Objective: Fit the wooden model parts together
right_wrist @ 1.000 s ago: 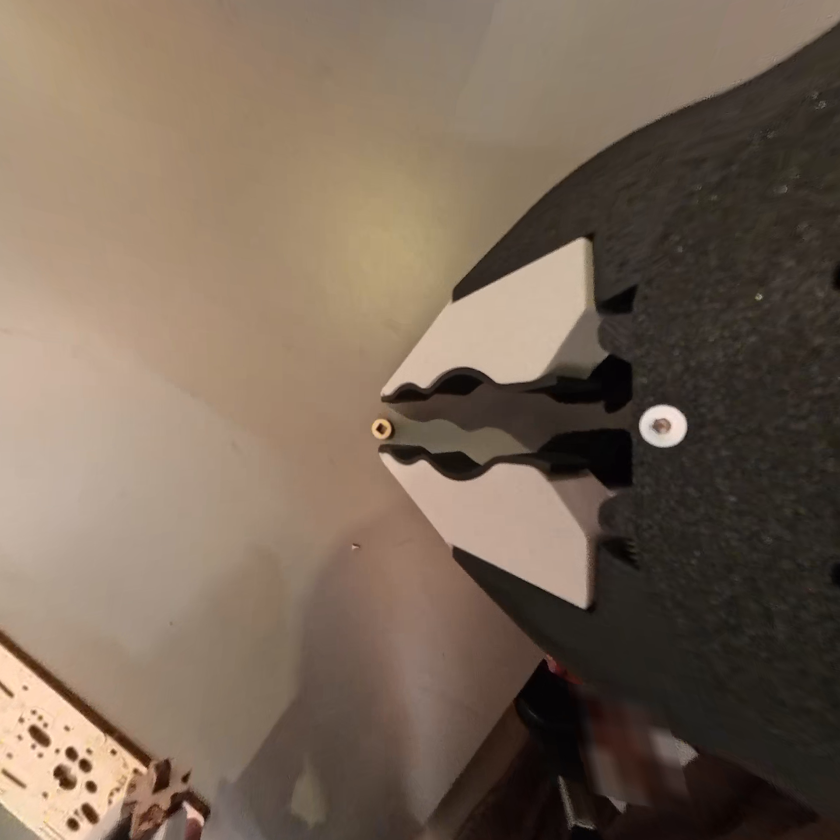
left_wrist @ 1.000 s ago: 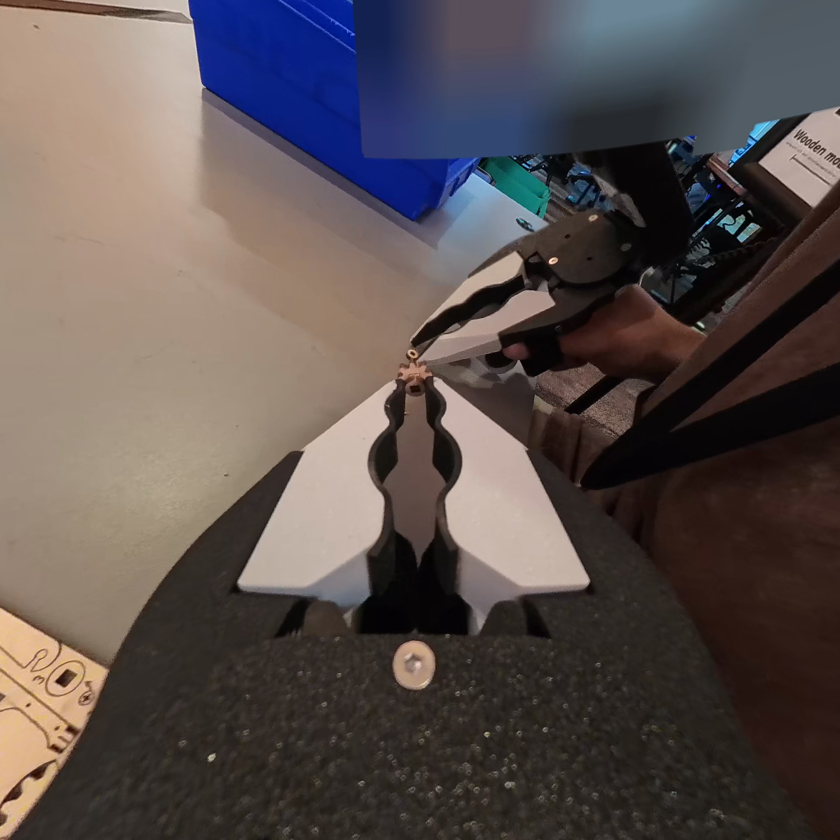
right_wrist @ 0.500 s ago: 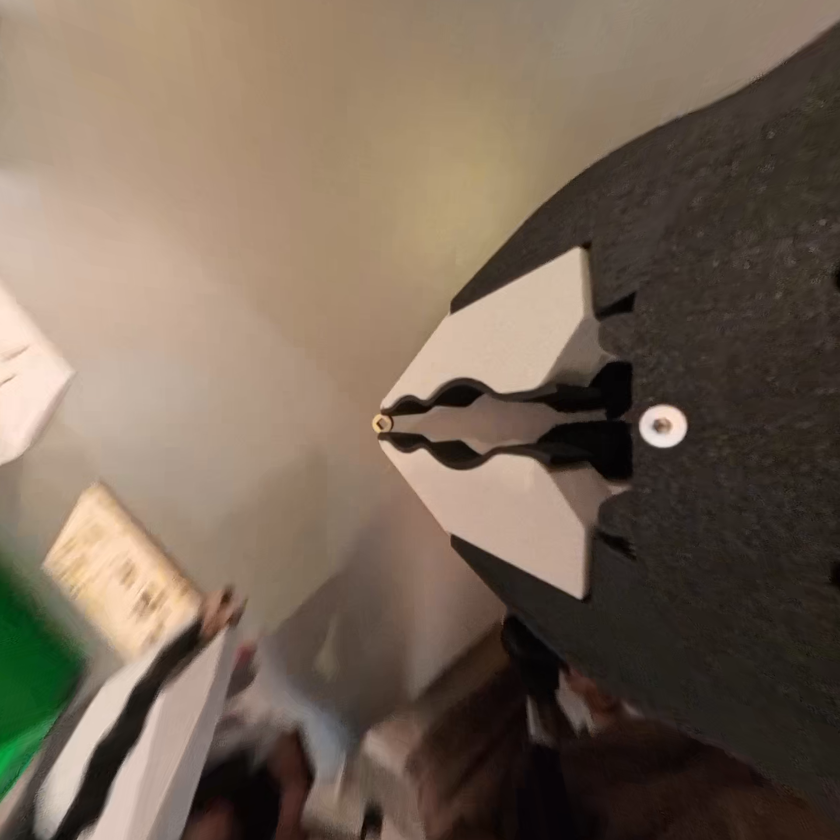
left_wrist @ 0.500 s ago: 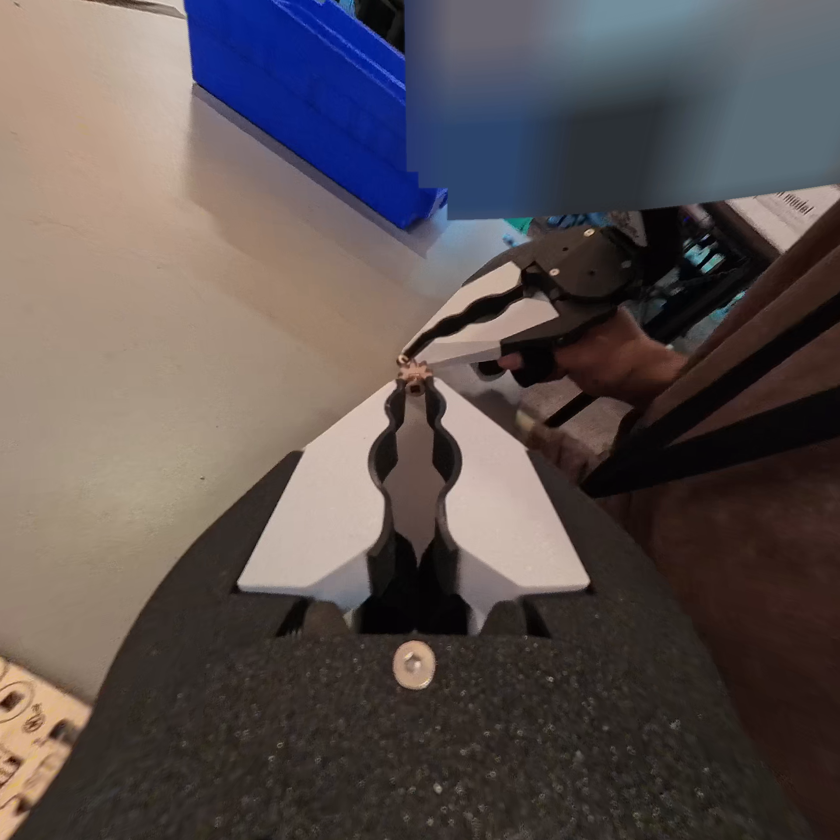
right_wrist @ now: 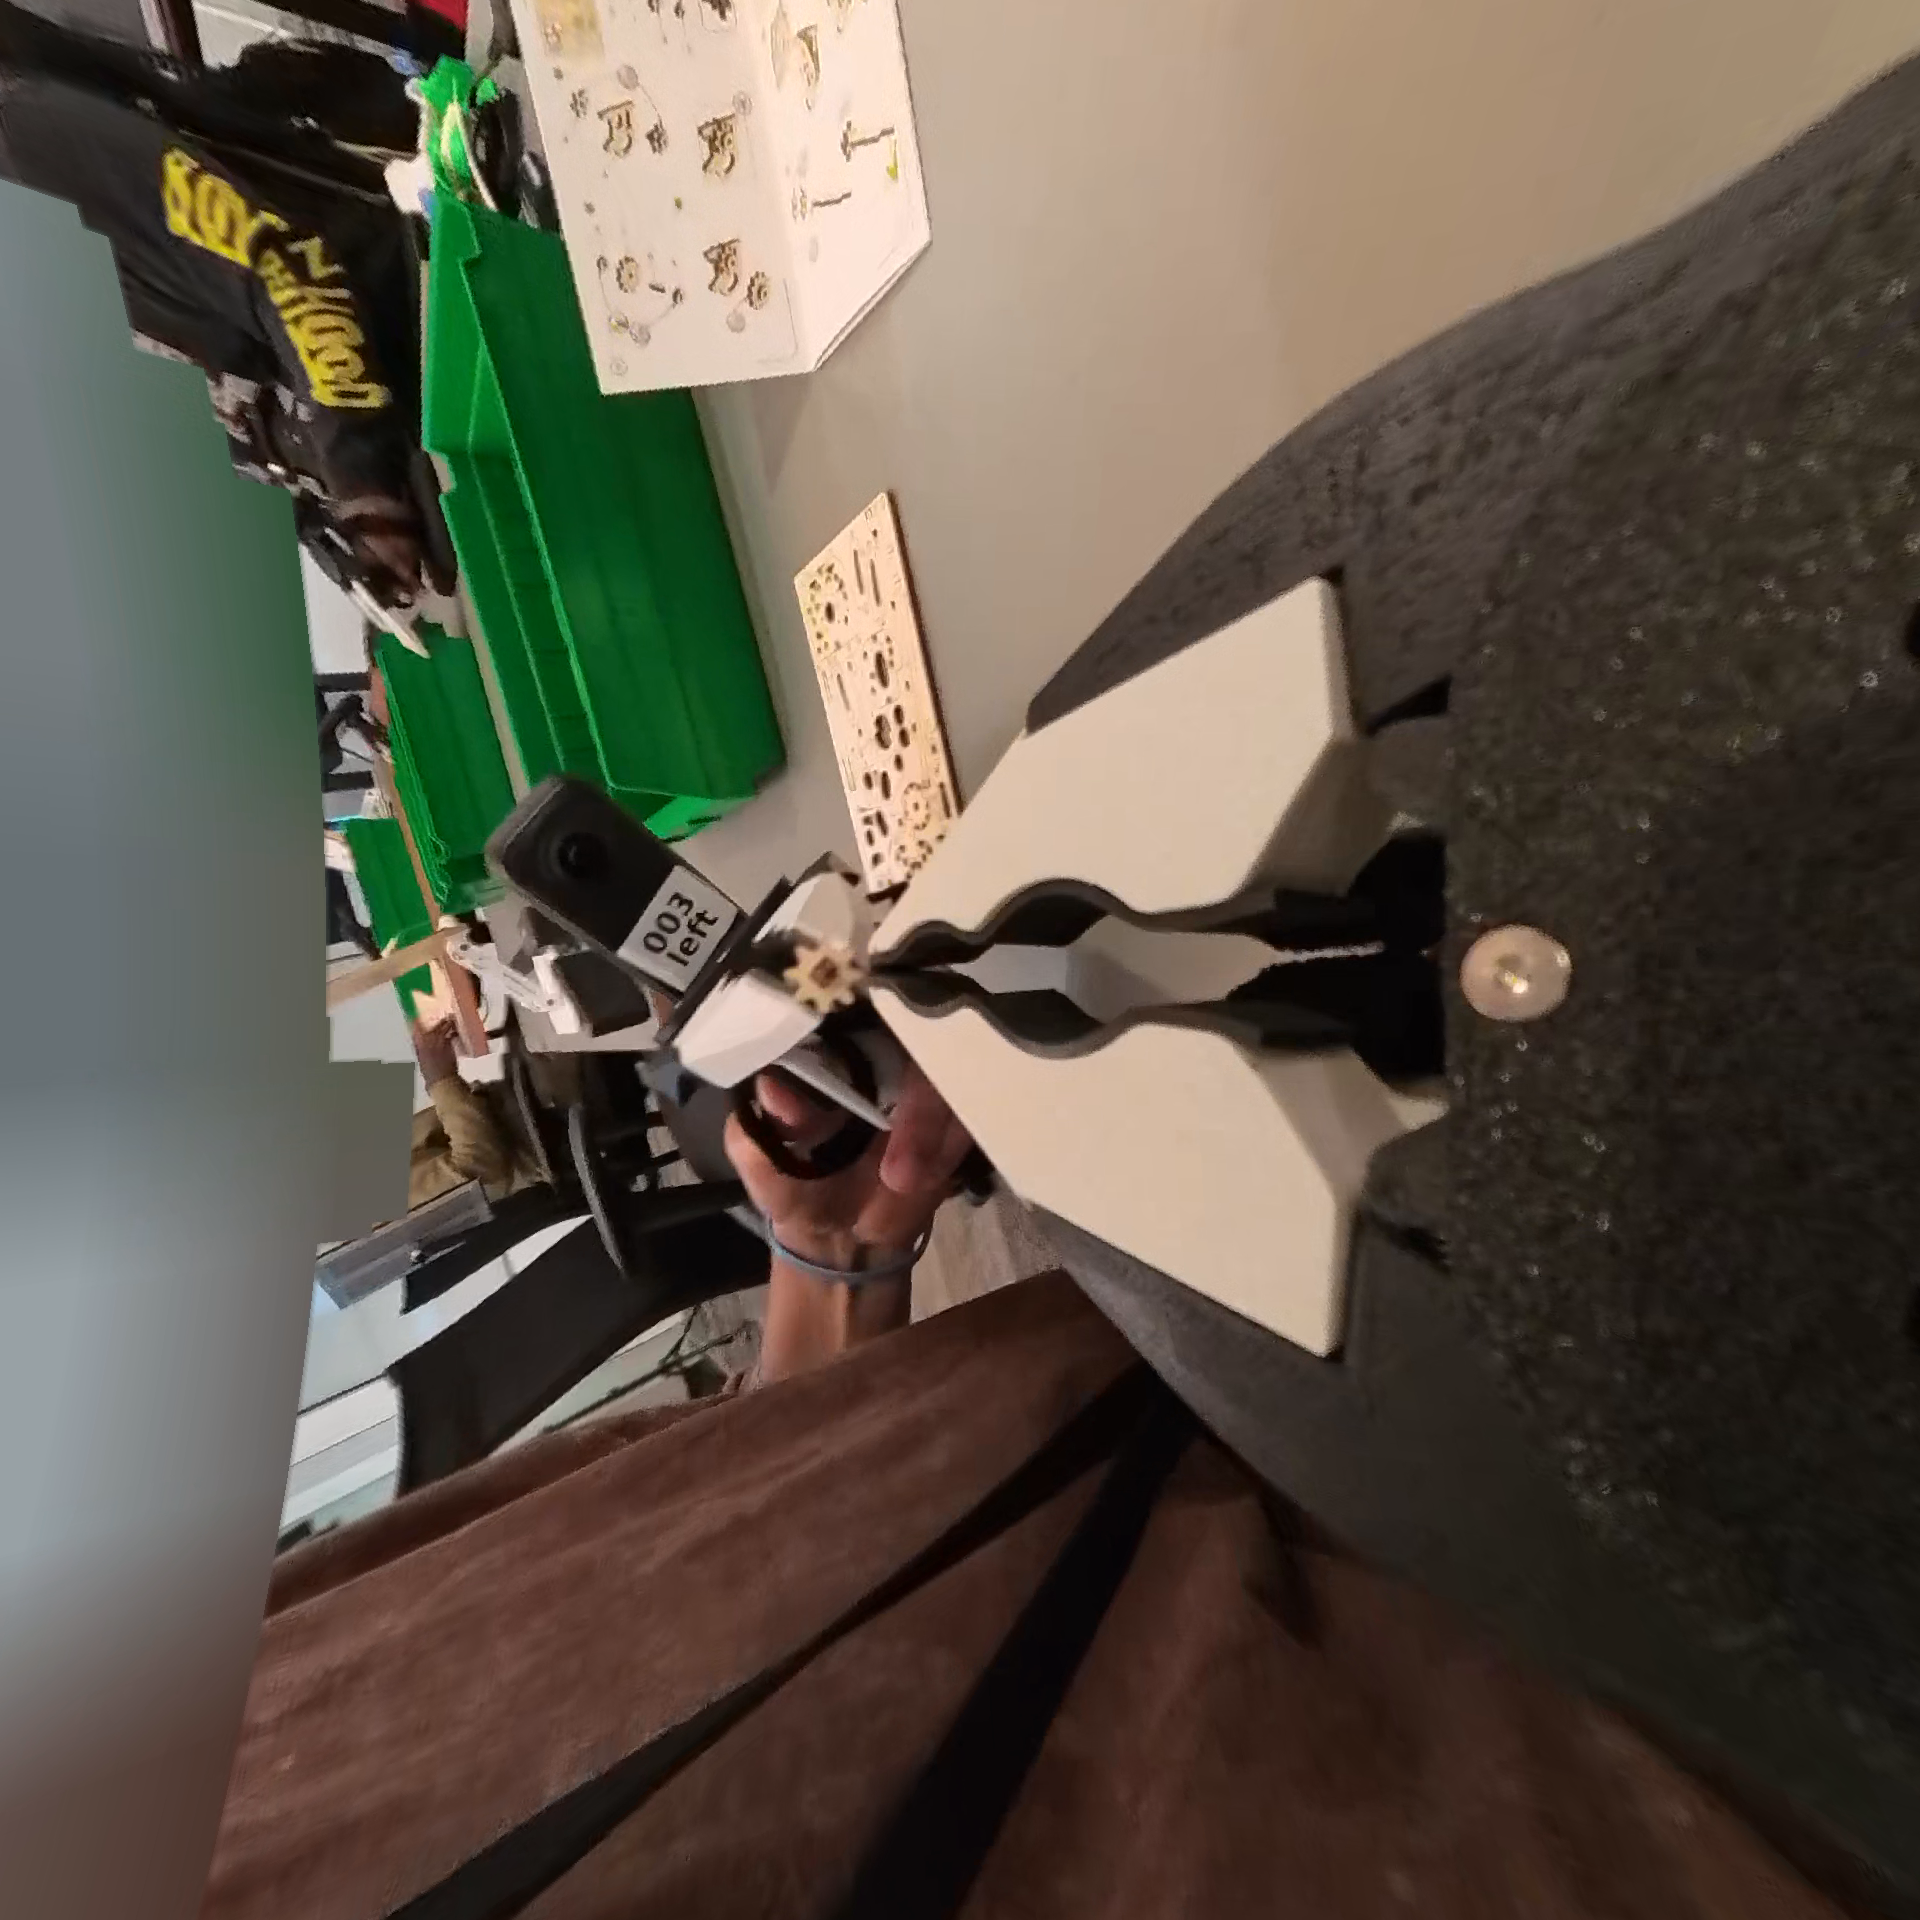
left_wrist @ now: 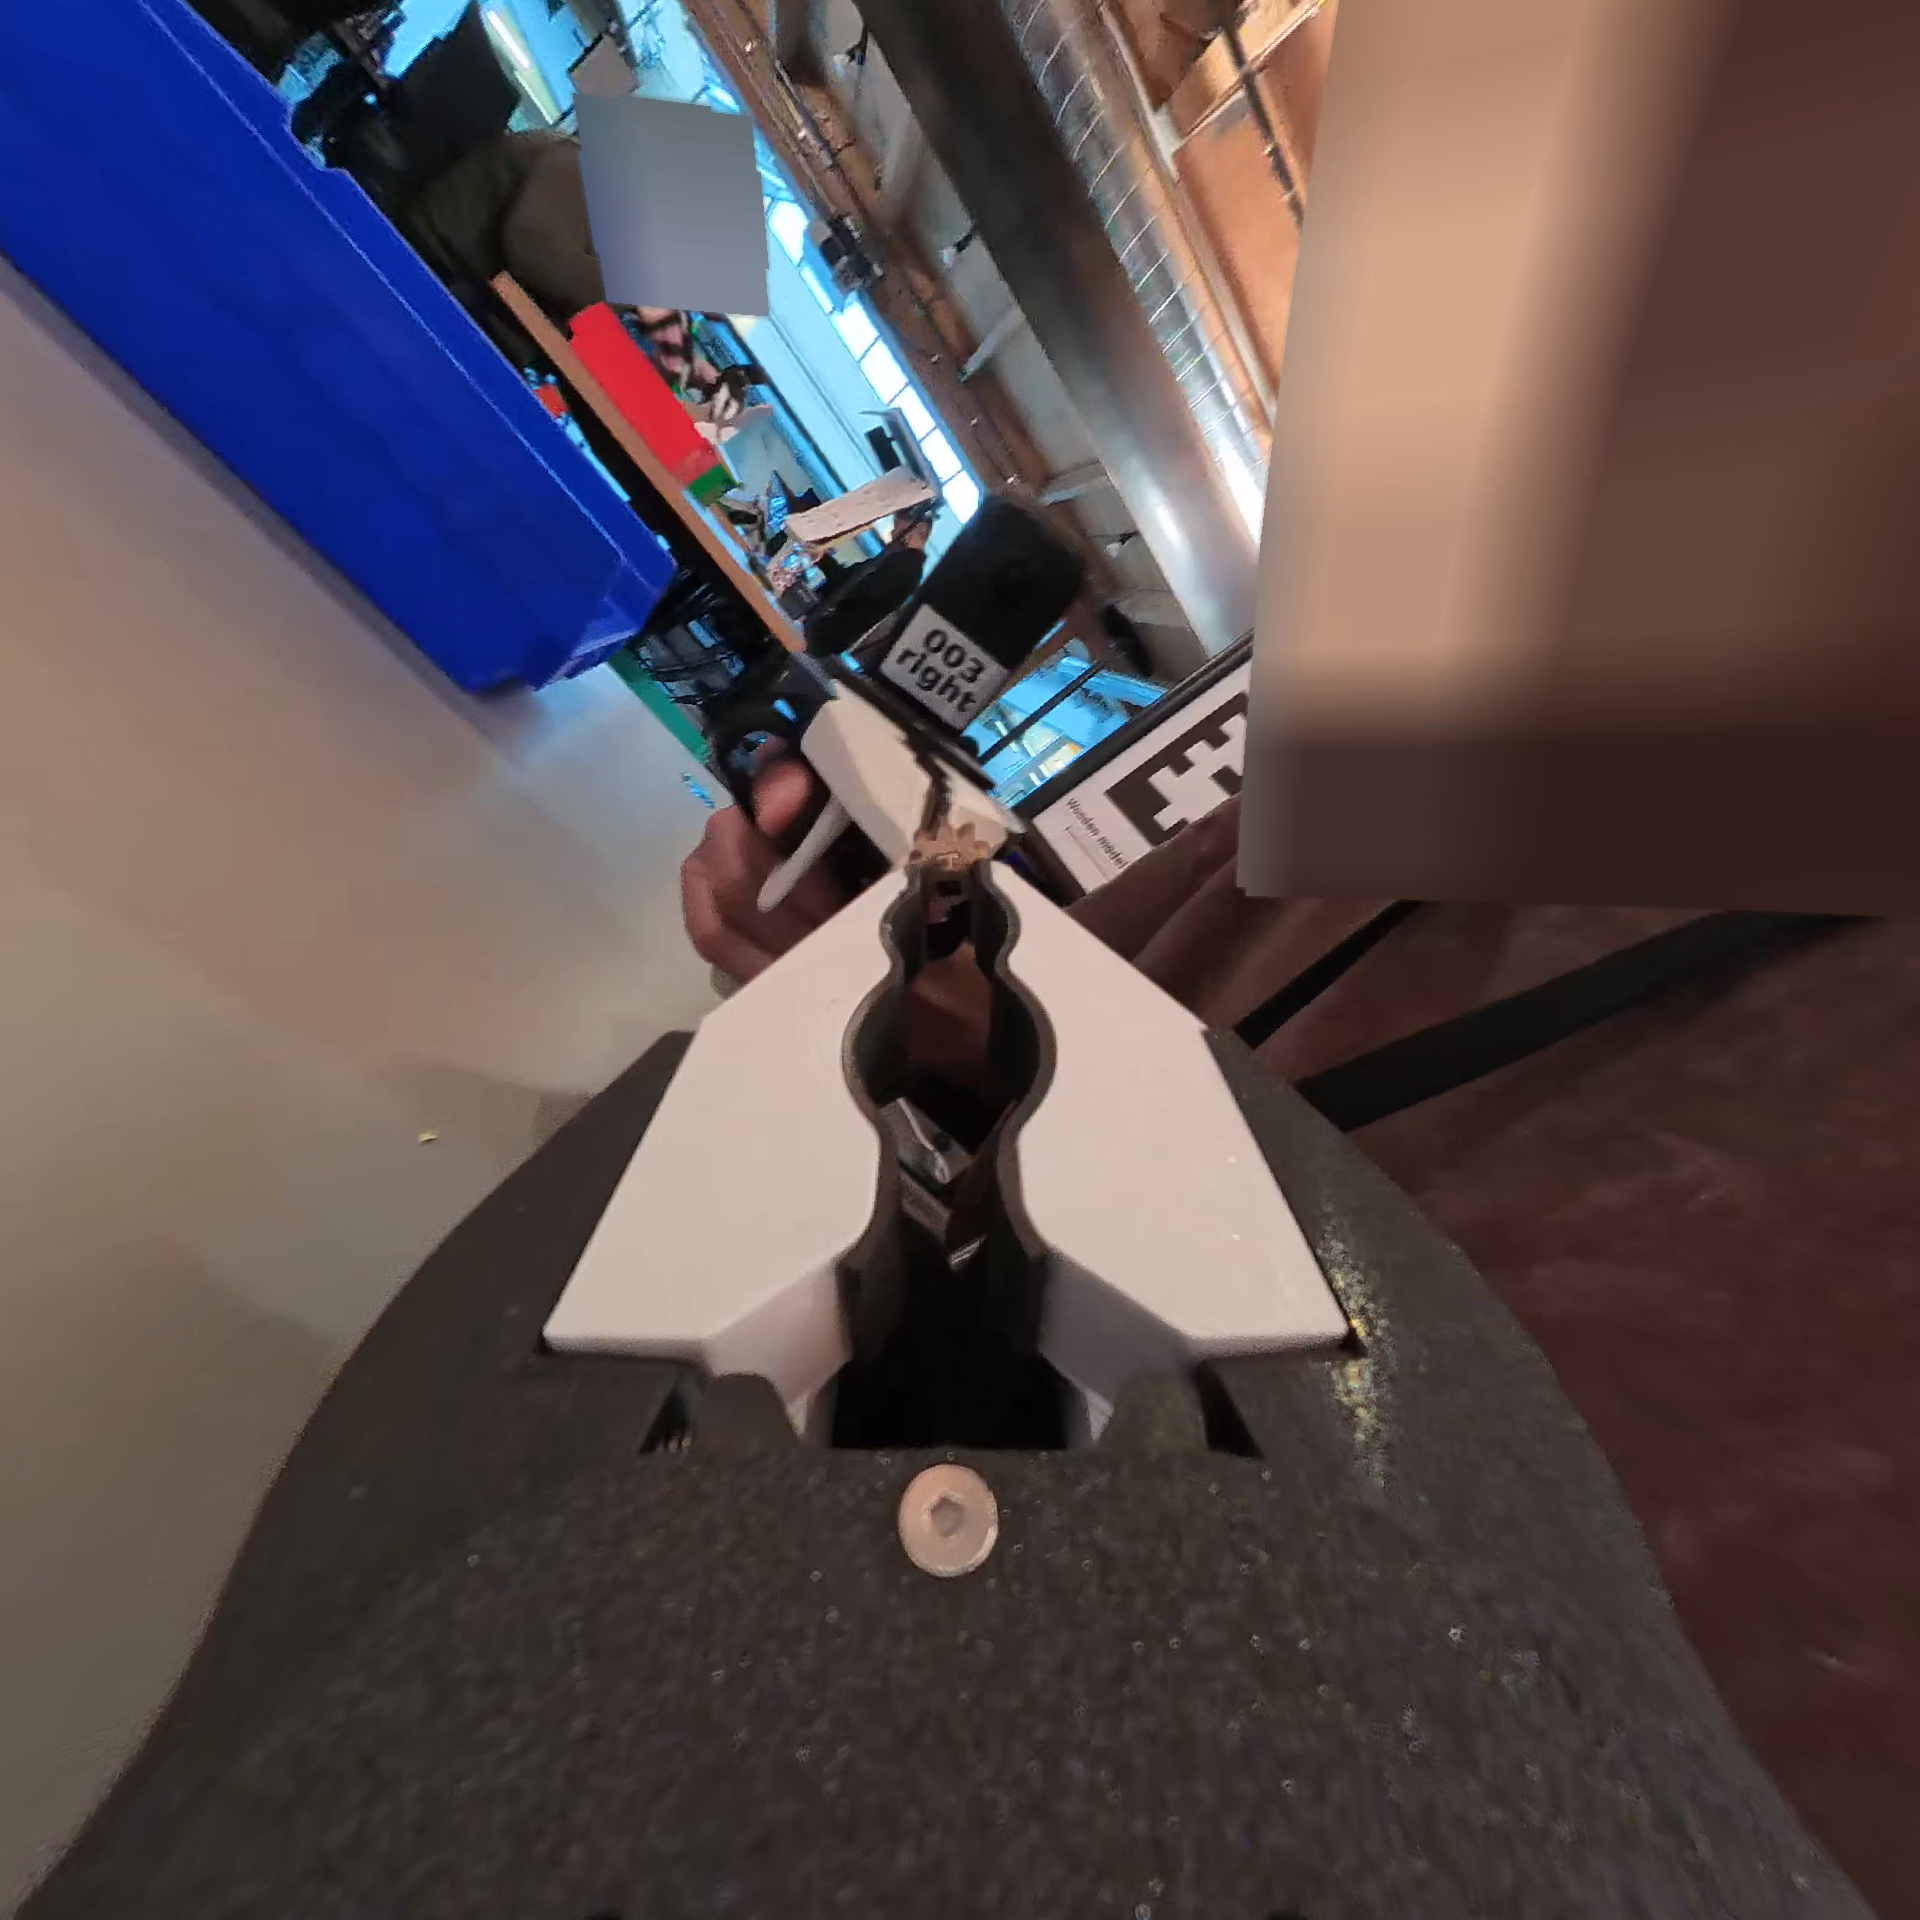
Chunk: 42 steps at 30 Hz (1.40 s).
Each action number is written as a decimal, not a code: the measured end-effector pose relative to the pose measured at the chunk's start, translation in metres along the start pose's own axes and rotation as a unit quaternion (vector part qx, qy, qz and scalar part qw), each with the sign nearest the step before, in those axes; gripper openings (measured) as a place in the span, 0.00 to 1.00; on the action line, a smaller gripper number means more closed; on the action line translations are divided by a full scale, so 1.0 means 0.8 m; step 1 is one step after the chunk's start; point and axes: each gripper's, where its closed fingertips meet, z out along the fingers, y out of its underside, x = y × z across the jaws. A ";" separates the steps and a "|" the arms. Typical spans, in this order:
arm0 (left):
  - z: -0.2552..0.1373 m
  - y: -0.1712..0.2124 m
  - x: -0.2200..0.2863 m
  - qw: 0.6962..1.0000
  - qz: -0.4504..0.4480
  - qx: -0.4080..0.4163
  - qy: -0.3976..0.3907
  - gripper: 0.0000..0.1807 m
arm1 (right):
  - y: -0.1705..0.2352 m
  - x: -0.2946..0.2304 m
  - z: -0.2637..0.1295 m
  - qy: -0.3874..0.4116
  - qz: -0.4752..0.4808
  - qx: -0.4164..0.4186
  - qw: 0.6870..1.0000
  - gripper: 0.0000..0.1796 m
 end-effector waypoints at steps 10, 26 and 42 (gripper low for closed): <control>-0.038 0.023 -0.058 0.977 0.081 -0.087 -0.178 0.03 | 0.087 0.058 -0.040 0.143 0.036 -0.170 0.974 0.01; -0.121 0.016 -0.055 0.924 0.164 -0.125 -0.322 0.03 | 0.155 0.045 0.051 0.156 -0.081 -0.323 0.930 0.09; -0.108 0.018 -0.056 0.933 0.169 -0.120 -0.294 0.03 | 0.148 0.058 0.056 0.183 -0.059 -0.317 0.929 0.04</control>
